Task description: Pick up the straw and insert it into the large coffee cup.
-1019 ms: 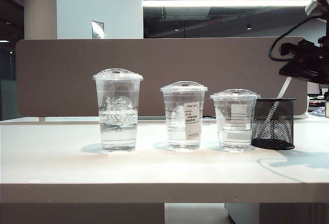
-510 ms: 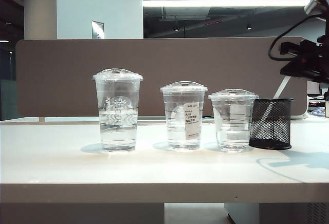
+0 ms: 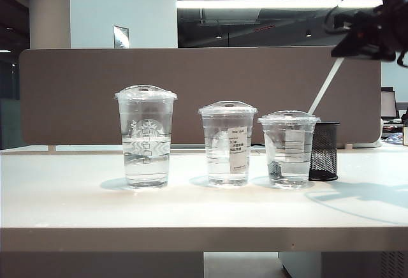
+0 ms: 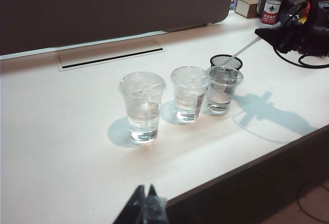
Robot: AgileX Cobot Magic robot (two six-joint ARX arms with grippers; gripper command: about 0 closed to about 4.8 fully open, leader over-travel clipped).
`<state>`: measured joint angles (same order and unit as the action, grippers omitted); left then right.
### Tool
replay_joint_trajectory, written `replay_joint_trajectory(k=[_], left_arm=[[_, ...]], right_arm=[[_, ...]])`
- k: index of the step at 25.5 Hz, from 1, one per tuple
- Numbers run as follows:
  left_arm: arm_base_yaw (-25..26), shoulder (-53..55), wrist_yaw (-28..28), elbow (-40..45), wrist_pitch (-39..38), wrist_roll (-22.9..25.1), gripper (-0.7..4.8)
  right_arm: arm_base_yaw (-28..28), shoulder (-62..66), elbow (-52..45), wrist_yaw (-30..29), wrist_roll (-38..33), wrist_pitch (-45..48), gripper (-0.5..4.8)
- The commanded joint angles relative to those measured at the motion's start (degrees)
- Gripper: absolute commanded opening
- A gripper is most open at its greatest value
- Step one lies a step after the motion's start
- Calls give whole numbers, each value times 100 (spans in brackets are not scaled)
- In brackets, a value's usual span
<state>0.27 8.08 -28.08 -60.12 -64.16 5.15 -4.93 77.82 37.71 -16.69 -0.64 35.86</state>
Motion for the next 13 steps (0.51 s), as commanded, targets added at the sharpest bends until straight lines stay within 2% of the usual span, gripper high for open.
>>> replay_joint_trajectory(k=[1,3,9,13], left_arm=[[4,4,-22,-13,39,2,-4],[4,4,-22,-13,37,2,-4],[4,4,-22,-11,39,2,-4],[4,4,-22,-13,37,2,-4]], right_arm=[[-7,-321,597,-168,251,-1010,11],[-9,-444,1187,-308,382,-1967,12],[-11,-511,2822,-765,715,-3952,13],[-81,-509,3630,-1040,713,-4387,13]])
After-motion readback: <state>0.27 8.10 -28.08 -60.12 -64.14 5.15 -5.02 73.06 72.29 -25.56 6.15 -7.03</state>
